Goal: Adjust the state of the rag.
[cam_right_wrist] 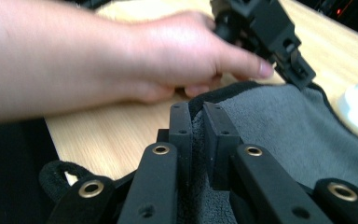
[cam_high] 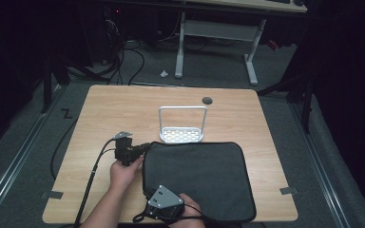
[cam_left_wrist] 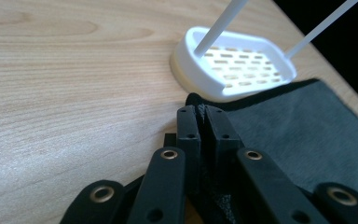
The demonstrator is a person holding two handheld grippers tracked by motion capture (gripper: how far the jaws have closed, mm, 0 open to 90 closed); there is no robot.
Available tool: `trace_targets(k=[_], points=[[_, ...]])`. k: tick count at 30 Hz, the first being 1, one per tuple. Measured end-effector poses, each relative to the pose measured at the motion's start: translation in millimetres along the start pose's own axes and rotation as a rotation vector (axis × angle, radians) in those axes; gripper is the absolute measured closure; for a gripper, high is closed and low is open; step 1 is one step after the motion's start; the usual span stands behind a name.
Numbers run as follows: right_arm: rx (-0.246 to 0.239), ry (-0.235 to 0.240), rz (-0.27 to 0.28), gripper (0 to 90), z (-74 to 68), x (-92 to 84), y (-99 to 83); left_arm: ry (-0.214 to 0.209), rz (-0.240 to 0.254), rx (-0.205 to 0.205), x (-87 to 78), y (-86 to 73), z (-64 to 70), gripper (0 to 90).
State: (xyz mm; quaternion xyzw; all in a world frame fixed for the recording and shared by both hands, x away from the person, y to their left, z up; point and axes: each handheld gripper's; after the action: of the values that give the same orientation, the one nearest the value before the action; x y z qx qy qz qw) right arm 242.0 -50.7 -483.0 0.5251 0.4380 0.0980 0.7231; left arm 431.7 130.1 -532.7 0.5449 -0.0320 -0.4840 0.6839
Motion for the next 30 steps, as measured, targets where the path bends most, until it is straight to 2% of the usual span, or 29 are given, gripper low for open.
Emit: trace_targets(k=[5,12,18,21,23,25,30], points=[[-0.021,0.014,0.038,83.6,-10.9,1.4,14.1,0.002,0.045,-0.026,-20.0,0.4,-5.0,85.6],[-0.052,0.055,0.076,83.6,-36.5,14.2,31.8,0.052,0.135,-0.07,-73.6,3.2,-23.9,85.8],[-0.063,0.129,0.104,83.5,-64.4,32.8,50.4,0.139,0.168,-0.062,-127.9,5.0,-38.7,85.8],[-0.087,0.151,0.121,83.5,-76.6,38.3,59.8,0.189,0.162,-0.046,-146.2,5.4,-42.5,85.9],[-0.089,0.156,0.124,83.5,-78.0,38.7,62.7,0.202,0.158,-0.037,-148.9,7.6,-41.8,85.8],[-0.092,0.147,0.128,83.5,-75.3,36.6,62.4,0.201,0.158,-0.041,-144.1,10.5,-38.9,85.8],[-0.077,0.115,0.124,83.4,-55.6,21.9,52.2,0.183,0.142,-0.024,-113.3,16.2,-17.9,85.7]])
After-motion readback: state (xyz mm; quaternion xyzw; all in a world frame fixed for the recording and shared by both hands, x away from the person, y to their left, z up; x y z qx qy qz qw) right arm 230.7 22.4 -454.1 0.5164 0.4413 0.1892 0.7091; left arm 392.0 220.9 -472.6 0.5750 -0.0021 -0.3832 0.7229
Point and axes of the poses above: each handheld gripper's, and its own axes: x roughly forward along the jaws, y roughly out of its top, z roughly to its right, and after that the axes turned 7 degrees about x, right-handed
